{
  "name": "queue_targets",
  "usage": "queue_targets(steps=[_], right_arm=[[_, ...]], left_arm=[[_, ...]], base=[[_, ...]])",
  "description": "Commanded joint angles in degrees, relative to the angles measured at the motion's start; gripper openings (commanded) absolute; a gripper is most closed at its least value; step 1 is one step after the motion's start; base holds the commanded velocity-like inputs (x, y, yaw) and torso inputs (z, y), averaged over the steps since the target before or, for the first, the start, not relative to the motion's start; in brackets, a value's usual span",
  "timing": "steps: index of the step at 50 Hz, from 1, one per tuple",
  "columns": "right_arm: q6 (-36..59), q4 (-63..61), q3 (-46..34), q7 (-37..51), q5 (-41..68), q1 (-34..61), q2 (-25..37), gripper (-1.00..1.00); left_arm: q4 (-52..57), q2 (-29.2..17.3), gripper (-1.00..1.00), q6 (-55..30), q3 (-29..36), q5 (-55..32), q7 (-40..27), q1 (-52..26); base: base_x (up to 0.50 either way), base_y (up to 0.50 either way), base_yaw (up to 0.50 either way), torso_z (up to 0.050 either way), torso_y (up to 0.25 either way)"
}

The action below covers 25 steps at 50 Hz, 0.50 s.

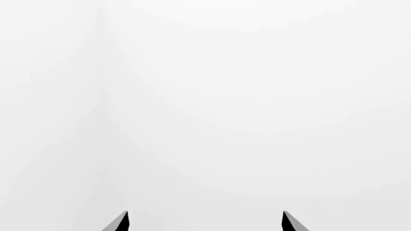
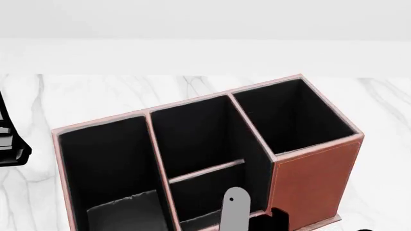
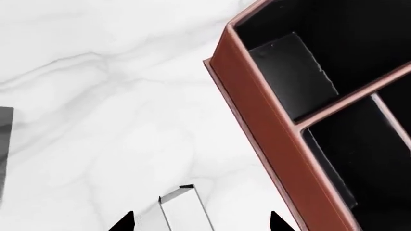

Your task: Pick up the book and place it in the front compartment of the caddy.

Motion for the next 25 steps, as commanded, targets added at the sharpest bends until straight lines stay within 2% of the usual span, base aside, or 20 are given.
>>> queue_targets(steps=[1, 11, 25], right_arm=[[0.4, -1.3, 0.9, 0.0, -0.1, -1.7, 1.2, 1.00], [1.3, -1.6, 0.9, 0.7, 0.2, -2.2, 3.0, 1.00], [1.2, 0.9, -0.3, 0.0, -1.5, -1.0, 2.0, 1.00]], left_arm=[[0.1, 0.8, 1.00, 0.1, -1.3, 0.1, 1.1, 0.2], [0.1, 0.7, 1.00, 0.3, -1.2, 0.0, 1.0, 0.3], [0.2, 0.4, 1.00, 0.4, -1.3, -0.3, 0.7, 0.5]], base=[[0.00, 0.00, 0.00, 0.000, 0.000], [0.00, 0.00, 0.00, 0.000, 0.000], [0.00, 0.00, 0.00, 0.000, 0.000]])
